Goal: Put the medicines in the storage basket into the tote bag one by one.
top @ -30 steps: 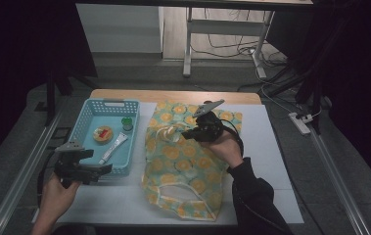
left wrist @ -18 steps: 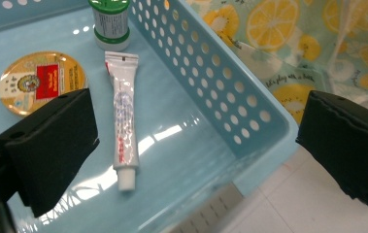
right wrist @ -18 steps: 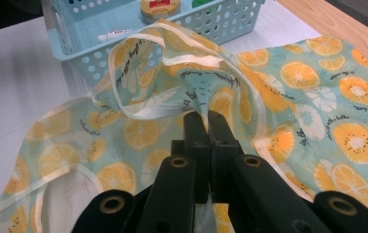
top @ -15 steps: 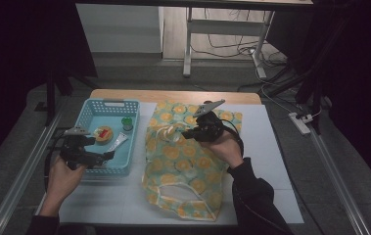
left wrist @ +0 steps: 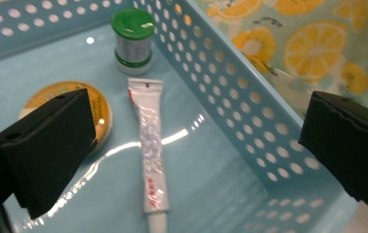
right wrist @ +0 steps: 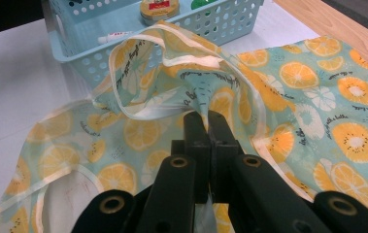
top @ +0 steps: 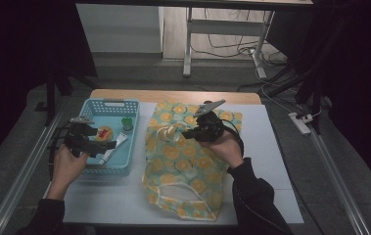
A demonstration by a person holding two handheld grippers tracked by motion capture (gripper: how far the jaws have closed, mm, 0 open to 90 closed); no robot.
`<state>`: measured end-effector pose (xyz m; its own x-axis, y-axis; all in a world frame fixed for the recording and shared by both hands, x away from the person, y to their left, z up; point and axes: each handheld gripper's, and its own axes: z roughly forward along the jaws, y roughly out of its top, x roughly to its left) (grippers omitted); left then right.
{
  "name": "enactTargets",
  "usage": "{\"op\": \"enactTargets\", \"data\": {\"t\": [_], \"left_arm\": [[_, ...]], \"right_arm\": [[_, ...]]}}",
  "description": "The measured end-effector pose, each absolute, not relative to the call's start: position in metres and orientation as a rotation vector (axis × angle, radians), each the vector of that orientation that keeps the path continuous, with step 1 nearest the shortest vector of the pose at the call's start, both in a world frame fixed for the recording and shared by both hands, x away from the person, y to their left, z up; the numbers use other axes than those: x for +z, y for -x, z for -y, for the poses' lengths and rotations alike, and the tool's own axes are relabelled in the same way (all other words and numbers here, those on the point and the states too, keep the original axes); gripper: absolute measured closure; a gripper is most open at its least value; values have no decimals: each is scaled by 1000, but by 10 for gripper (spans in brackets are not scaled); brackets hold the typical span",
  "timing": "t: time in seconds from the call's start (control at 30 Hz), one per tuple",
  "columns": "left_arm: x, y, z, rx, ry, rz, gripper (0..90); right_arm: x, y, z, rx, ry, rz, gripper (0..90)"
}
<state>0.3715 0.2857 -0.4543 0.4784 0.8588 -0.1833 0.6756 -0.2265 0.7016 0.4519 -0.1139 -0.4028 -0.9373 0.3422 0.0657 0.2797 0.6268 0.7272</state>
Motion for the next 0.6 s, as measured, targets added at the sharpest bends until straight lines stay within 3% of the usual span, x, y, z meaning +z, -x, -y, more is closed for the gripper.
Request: {"op": "enactTargets", "data": {"t": [0.6], "left_arm": [[-471,-419,-296,355,-2008,-1423,0]], "right_arm": [[-403,-451,112,1210,-519,-2765,897]]}}
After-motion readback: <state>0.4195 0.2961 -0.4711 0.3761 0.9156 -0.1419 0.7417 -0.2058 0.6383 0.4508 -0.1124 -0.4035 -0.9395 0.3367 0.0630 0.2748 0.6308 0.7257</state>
